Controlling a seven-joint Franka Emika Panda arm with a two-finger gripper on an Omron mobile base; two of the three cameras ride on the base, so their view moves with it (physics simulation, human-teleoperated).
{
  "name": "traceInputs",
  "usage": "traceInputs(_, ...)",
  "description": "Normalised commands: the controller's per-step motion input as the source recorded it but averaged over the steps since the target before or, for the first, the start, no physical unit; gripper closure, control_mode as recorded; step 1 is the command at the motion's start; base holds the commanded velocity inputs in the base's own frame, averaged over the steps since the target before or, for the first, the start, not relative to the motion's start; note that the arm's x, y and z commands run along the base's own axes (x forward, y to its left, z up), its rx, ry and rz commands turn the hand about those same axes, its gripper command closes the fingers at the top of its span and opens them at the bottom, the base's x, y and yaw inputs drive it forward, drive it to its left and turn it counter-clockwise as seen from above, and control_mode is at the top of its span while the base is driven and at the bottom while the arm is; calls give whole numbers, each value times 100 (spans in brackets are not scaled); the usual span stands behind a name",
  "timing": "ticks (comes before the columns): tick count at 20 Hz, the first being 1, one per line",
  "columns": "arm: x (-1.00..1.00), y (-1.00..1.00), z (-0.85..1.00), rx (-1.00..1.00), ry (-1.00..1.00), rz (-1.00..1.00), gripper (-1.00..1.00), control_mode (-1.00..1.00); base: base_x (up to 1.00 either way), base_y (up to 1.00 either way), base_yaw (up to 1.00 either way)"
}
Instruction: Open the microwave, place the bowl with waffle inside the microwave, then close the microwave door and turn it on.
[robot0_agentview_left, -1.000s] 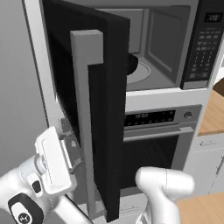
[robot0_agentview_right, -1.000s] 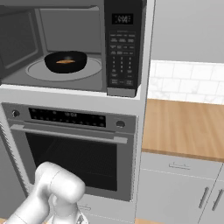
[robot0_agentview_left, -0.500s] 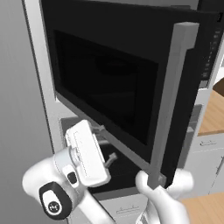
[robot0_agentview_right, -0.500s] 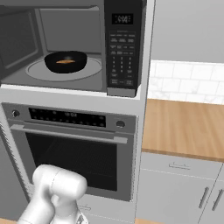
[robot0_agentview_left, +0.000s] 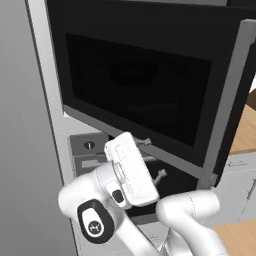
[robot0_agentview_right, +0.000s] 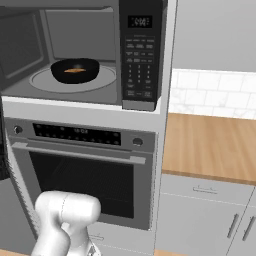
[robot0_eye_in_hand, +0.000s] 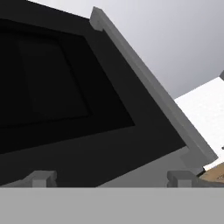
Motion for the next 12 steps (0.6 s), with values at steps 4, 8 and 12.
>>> traceInputs(4, 16, -51, 10, 9, 0, 12, -100, -100, 0, 0, 0)
traceInputs(8, 40, -37, 6, 9, 0, 23, -100, -100, 0, 0, 0)
traceInputs(12, 51, -24, 0, 9, 0, 34, -100, -100, 0, 0, 0)
